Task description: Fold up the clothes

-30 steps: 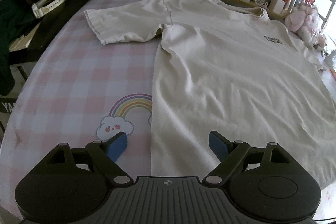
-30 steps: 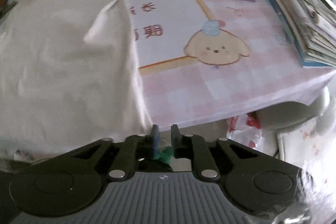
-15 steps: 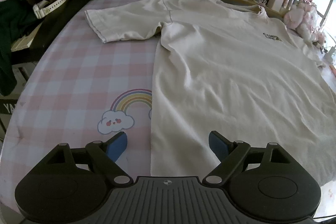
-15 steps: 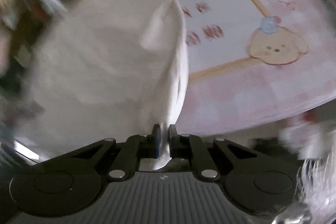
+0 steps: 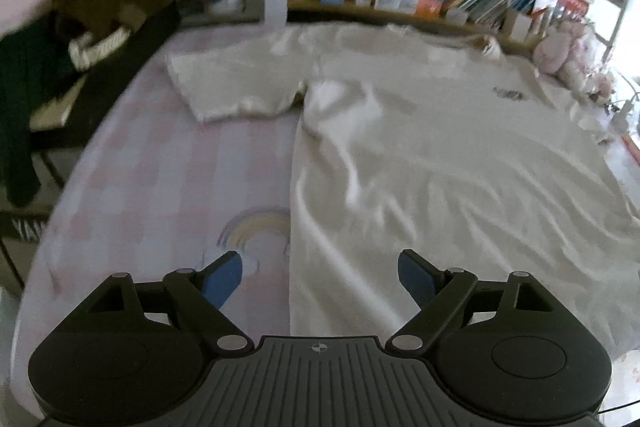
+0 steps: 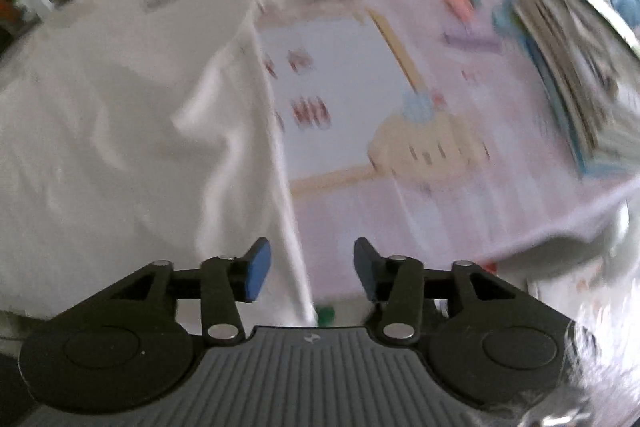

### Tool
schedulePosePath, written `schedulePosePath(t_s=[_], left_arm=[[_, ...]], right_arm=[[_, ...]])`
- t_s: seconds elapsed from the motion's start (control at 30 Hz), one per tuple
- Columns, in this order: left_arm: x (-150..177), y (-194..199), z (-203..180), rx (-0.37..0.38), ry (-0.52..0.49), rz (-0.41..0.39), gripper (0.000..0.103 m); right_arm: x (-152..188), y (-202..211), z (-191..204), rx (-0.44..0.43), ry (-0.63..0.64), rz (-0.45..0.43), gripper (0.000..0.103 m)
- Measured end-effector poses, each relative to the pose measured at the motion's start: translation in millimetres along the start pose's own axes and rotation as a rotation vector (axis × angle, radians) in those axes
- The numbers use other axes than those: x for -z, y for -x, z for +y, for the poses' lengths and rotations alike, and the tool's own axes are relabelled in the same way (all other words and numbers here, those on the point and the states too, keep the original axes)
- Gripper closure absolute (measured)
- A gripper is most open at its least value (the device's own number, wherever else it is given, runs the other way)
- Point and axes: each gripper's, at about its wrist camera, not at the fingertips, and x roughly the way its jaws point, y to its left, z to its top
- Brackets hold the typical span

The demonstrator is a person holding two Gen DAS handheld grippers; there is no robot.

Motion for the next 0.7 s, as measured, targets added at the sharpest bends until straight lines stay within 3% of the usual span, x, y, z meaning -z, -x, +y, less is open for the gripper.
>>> schedulePosePath(t_s=[0.1, 0.27, 0.43, 0.7], left_arm=[[-10.7, 6.9, -7.3, 0.015, -0.017, -0.031, 0.015], [-21.9, 11.2, -24.2, 0.038, -0.030, -0.037, 0.015], [-23.6, 2.6, -43.3, 0.026, -0.008, -0.020, 0.012], [-35.8, -10.2, -78.6, -0.001, 0.060, -0.040, 0.012]], right_arm=[[-21.6, 3.0, 21.7, -0.041, 0.036, -0.059, 0.050], [-53.0, 4.8, 59.6, -0.101, 0.094, -0.133, 0.024], [-73.0, -2.9, 92.3, -0.097, 0.148, -0.215, 0.012], [-87.7, -34.1, 116.8, -0.108, 0.250, -0.291, 0.008]])
